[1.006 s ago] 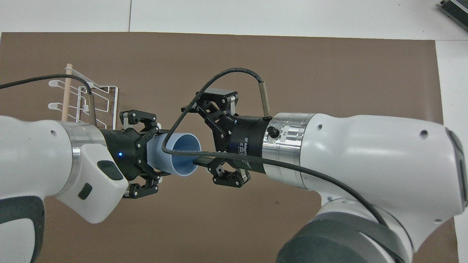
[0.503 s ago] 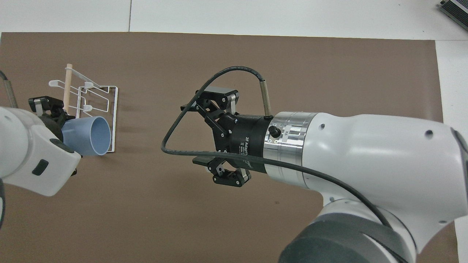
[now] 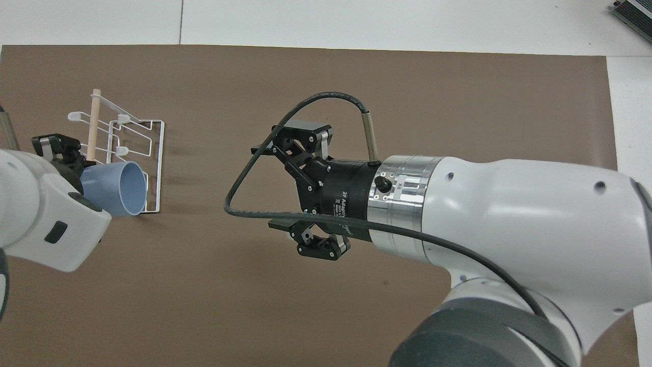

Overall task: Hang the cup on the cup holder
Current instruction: 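Open the right gripper and move the cup toward the rack with left, then hang the cup on a rack hook with the left gripper while right retracts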

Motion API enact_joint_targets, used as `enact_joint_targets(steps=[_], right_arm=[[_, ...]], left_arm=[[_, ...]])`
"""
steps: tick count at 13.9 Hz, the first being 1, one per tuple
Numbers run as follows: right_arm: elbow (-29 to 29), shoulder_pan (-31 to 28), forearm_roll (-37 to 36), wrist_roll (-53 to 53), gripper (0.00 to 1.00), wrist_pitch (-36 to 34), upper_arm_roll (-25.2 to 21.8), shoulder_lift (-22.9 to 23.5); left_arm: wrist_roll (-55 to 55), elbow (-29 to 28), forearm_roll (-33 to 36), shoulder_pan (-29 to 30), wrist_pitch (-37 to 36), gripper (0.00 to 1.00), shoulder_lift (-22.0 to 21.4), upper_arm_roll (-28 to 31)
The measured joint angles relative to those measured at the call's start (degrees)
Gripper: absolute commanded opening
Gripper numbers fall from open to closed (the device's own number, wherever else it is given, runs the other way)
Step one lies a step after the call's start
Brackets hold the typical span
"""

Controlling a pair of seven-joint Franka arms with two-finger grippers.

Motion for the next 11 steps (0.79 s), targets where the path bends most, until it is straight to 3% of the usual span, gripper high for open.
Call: enact_joint_targets(steps=[5, 7, 11], right_arm=[[-0.1, -2.8, 0.0, -12.9, 1.00, 1.5, -0.1, 0.7], [-0.3, -4.7, -0.1, -17.1, 1.00, 1.5, -0.1, 0.7], [-1.0, -8.4, -3.5, -20.4, 1.00, 0.9, -0.1, 0.9]], left_arm=[[-0.1, 16.1, 11.7, -1.6, -8.9, 0.00, 17.2, -0.6], [-0.4, 18.8, 16.3, -3.6, -8.9, 0.00, 20.9, -0.7], [-1.6, 19.1, 20.7, -4.3, -8.2, 0.00, 25.4, 0.6]])
